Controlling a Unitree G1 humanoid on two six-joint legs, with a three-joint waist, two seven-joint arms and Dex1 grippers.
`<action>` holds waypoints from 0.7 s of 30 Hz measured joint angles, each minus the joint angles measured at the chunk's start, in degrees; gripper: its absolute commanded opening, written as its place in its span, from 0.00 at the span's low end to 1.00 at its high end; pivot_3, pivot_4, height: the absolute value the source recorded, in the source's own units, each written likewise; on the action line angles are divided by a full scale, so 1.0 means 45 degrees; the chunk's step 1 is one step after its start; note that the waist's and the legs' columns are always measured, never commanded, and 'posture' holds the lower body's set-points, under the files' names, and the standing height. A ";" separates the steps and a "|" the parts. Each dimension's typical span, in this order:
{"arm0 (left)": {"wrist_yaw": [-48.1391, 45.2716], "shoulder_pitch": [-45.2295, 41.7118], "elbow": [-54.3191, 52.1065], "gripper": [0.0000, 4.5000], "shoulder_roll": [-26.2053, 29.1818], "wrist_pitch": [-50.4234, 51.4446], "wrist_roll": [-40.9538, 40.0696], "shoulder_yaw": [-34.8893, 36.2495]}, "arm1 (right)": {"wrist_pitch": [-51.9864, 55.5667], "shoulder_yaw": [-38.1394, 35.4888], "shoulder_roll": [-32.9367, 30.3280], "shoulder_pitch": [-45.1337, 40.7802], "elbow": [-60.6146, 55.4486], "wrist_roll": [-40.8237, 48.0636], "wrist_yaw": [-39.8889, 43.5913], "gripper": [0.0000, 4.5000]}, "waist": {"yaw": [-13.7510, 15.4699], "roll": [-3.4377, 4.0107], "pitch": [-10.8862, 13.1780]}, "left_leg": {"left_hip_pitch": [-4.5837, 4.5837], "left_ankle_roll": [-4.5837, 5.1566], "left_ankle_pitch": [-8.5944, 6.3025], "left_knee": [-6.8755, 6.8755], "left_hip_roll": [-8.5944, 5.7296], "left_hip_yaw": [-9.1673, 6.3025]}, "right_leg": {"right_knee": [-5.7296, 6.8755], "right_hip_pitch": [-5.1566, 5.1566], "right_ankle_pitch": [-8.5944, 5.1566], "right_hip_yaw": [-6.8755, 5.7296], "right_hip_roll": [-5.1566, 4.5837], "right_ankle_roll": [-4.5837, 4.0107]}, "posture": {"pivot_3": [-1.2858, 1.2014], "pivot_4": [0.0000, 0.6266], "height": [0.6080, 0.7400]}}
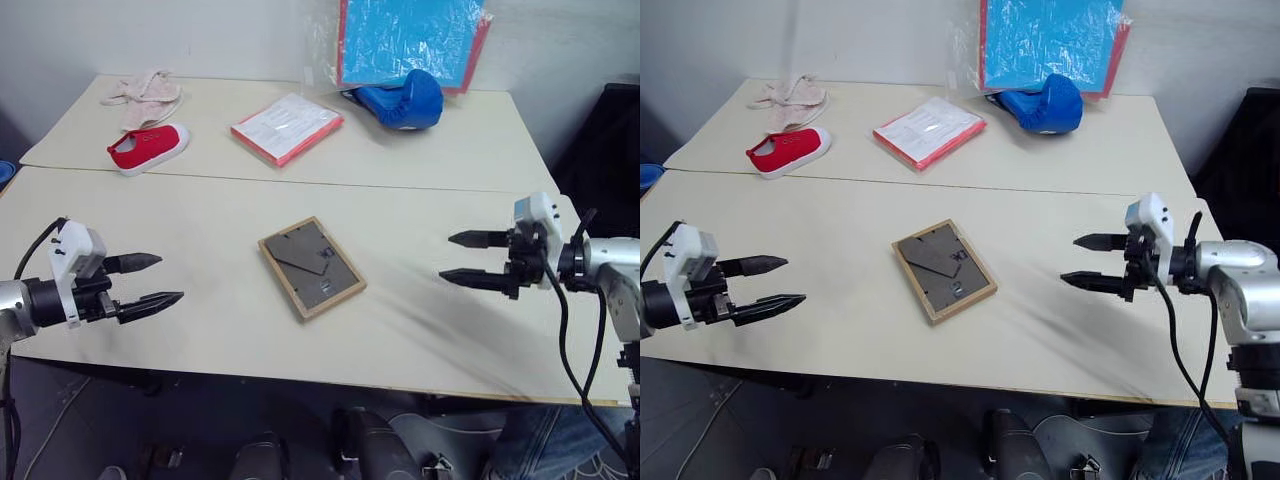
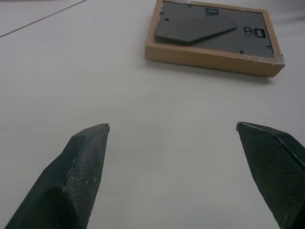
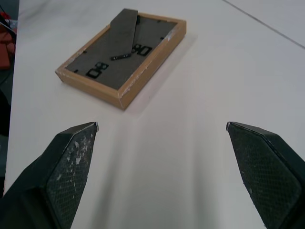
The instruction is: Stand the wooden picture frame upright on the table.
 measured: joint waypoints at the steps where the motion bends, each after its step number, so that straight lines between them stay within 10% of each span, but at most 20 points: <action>1: -0.0050 -0.0012 0.0000 1.00 0.0000 -0.0071 0.0030 -0.0003 | 0.0035 0.0000 0.0006 -0.0045 0.0056 -0.0001 -0.0022 0.99 | 0.0003 0.0001 0.0000 | -0.0003 -0.0001 0.0000 -0.0003 0.0000 0.0001 | -0.0002 -0.0001 0.0000 -0.0001 -0.0002 0.0000 | 0.52 0.24 1.00; 13: 0.0025 -0.0622 0.0151 0.90 -0.0352 -0.1353 0.1193 -0.1481 | -0.0216 0.0481 0.1079 -0.0363 -0.0172 -0.0705 -0.1315 0.88 | -0.0026 0.0004 0.0002 | -0.0001 -0.0053 0.0032 -0.0004 -0.0004 0.0006 | 0.0006 -0.0004 0.0001 0.0000 -0.0006 0.0001 | 0.52 0.24 1.00; 21: -0.1406 -0.4862 0.3371 0.32 -0.1759 -0.3890 0.3861 -0.5690 | -0.2682 0.3092 0.3162 -0.2258 0.2087 -0.3537 -0.2065 0.25 | -0.0005 0.0003 0.0001 | -0.0032 -0.0055 0.0040 0.0055 -0.0010 0.0030 | 0.0032 -0.0024 0.0001 0.0001 0.0005 0.0002 | 0.52 0.24 1.00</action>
